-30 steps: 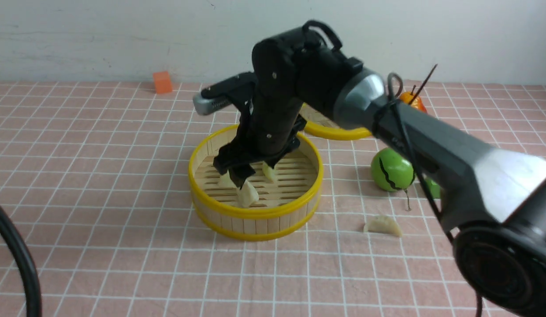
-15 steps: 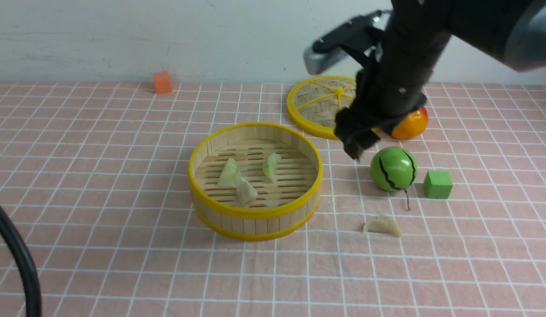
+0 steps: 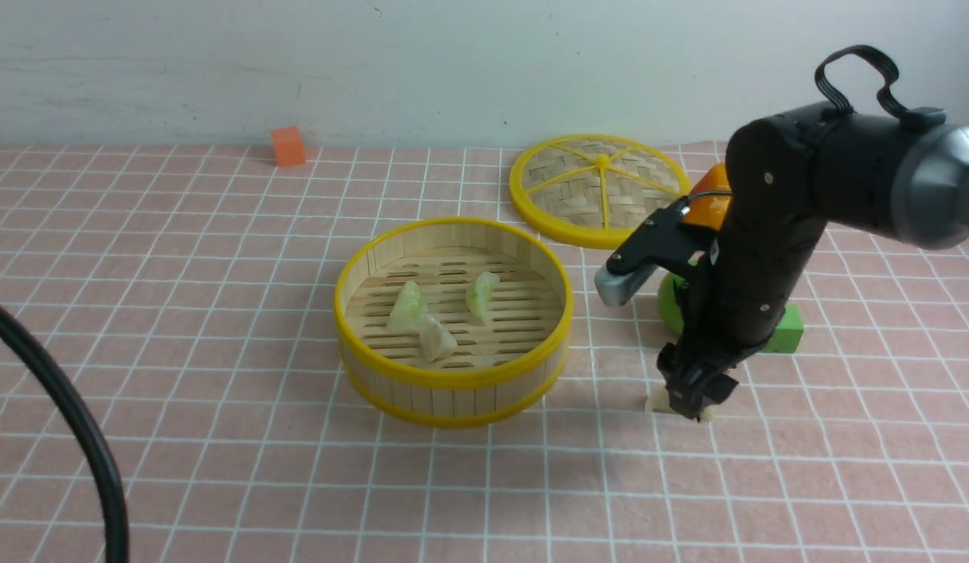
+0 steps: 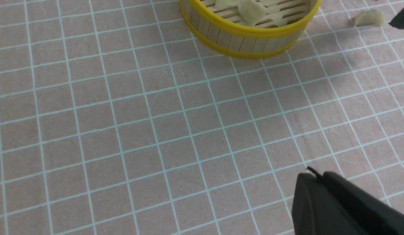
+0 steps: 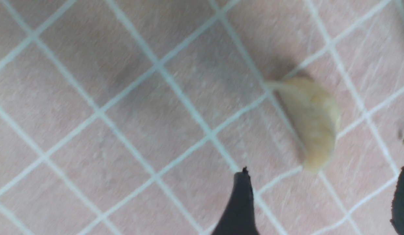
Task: Put the dumplings into the steamer on the table with the pink tablecloth.
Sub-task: 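Reach for and grasp a dumpling lying on the table beside the steamer, then place the dumpling in the bamboo steamer basket with the right gripper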
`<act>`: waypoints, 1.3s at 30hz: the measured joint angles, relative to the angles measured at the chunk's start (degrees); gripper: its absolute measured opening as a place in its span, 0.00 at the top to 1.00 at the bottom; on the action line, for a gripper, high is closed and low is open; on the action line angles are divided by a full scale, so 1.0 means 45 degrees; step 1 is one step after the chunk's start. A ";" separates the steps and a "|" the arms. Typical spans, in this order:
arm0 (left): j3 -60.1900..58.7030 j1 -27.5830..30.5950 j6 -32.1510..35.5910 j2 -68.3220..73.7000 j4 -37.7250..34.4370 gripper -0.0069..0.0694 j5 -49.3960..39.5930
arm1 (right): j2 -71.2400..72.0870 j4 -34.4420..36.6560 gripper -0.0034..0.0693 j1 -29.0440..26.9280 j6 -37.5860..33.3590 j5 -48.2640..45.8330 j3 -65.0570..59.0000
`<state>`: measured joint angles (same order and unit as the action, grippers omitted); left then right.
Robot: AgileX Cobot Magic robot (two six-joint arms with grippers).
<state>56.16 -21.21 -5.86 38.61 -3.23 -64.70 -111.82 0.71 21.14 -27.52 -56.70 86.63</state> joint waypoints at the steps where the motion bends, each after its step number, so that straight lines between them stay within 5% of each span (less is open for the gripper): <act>1: -0.0066 0.0000 0.0000 0.0000 -0.0013 0.89 0.0000 | -0.0076 -0.0012 0.16 0.0000 -0.0101 0.0193 0.0000; 9: -0.0207 0.0000 0.0000 0.0000 -0.0228 0.88 -0.0266 | -0.1199 -0.0040 0.18 0.0000 -0.1382 0.1206 0.0000; 12: -0.0207 0.0000 0.0000 0.0000 -0.0302 0.88 -0.0266 | -0.1567 -0.0040 0.26 0.0000 -0.1414 0.1216 -0.0003; 18: -0.0207 0.0000 0.0000 0.0000 -0.0554 0.88 -0.0266 | -0.1600 -0.0039 0.64 0.0000 -0.1249 0.1488 -0.0003; 20: -0.0207 0.0000 0.0000 0.0000 -0.0614 0.88 -0.0279 | -0.1600 -0.0039 0.69 0.0000 -0.1208 0.1488 -0.0003; 28: -0.0207 0.0000 0.0016 0.0000 -0.0673 0.88 -0.0279 | -0.1150 0.0413 0.68 0.0214 -0.0629 0.0988 0.0625; 39: -0.0207 0.0000 0.0044 0.0000 -0.0673 0.86 0.0436 | -0.0868 0.2249 0.68 0.2146 0.1602 0.0628 0.4000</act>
<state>55.22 -21.21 -5.66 38.61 -6.26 -62.74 -115.72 10.83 30.80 -20.31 -53.88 104.63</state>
